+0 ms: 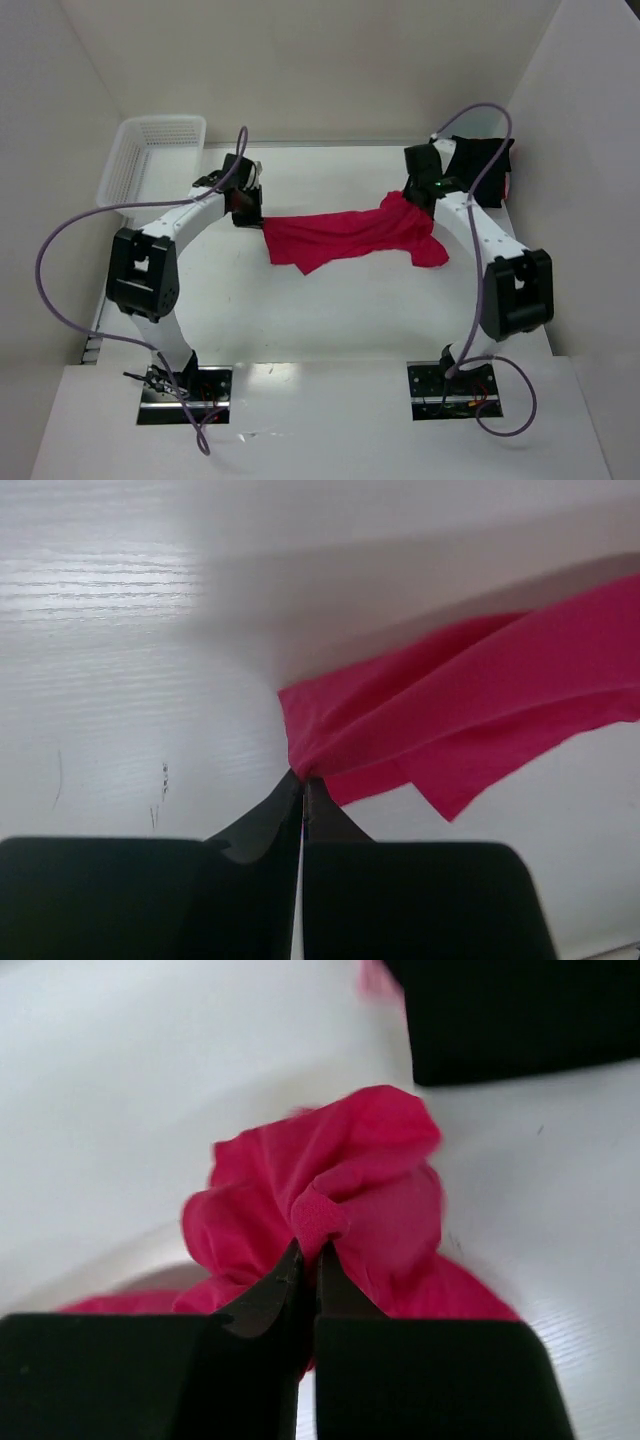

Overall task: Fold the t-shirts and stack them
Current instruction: Flatten out the tshirt

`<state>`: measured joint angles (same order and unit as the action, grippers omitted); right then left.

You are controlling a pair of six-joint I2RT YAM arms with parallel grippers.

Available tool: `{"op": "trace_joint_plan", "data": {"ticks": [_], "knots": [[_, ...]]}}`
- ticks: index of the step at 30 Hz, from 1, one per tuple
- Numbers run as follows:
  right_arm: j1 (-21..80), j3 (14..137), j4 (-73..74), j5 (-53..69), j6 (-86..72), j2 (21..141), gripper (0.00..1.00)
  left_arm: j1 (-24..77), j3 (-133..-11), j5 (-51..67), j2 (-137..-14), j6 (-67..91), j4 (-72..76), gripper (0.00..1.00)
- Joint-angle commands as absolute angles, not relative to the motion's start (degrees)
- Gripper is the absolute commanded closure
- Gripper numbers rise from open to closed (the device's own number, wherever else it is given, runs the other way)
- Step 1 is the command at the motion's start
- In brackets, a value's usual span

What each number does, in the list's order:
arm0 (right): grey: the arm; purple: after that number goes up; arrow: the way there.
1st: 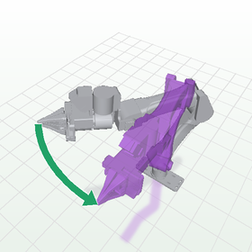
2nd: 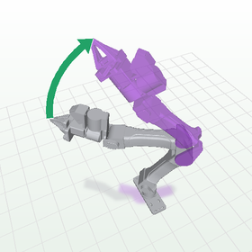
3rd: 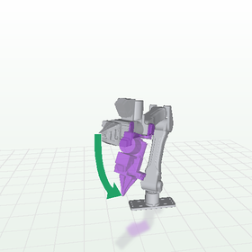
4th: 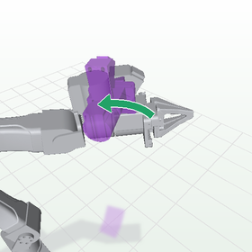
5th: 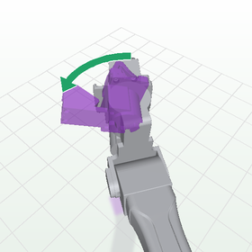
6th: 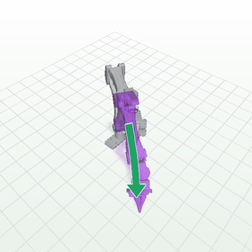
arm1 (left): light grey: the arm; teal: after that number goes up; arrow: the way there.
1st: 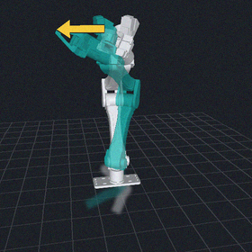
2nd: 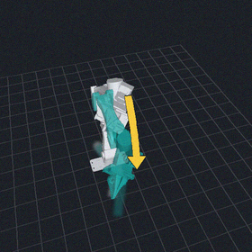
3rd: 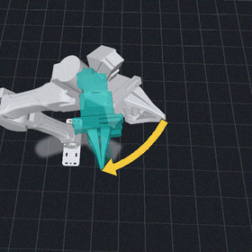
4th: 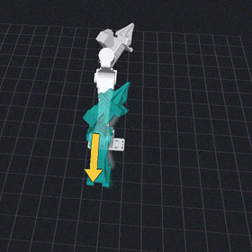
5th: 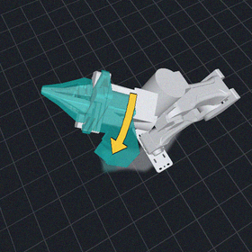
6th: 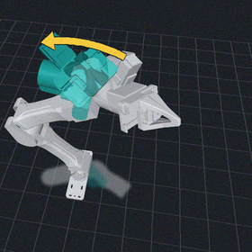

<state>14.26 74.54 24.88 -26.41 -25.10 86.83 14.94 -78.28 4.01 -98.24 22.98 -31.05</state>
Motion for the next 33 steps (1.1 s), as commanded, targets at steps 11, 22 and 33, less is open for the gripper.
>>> {"op": "trace_joint_plan", "data": {"ticks": [11, 22, 33], "knots": [[11.96, 83.3, 6.25, -24.87, -26.11, 107.66, 1.0, 10.99, -94.37, 1.67, -119.6, 24.61, -22.59, 1.0], [9.84, 90.26, 2.81, -20.48, -23.55, 115.4, 0.59, 8.7, -97.12, 3.14, -119.98, 21.36, -22.49, 0.37], [9.84, 89.74, 2.29, -16.0, -22.41, 113.82, 0.16, 16.77, -86.41, 20.48, -108.37, 20.29, -22.5, 0.16]]}}
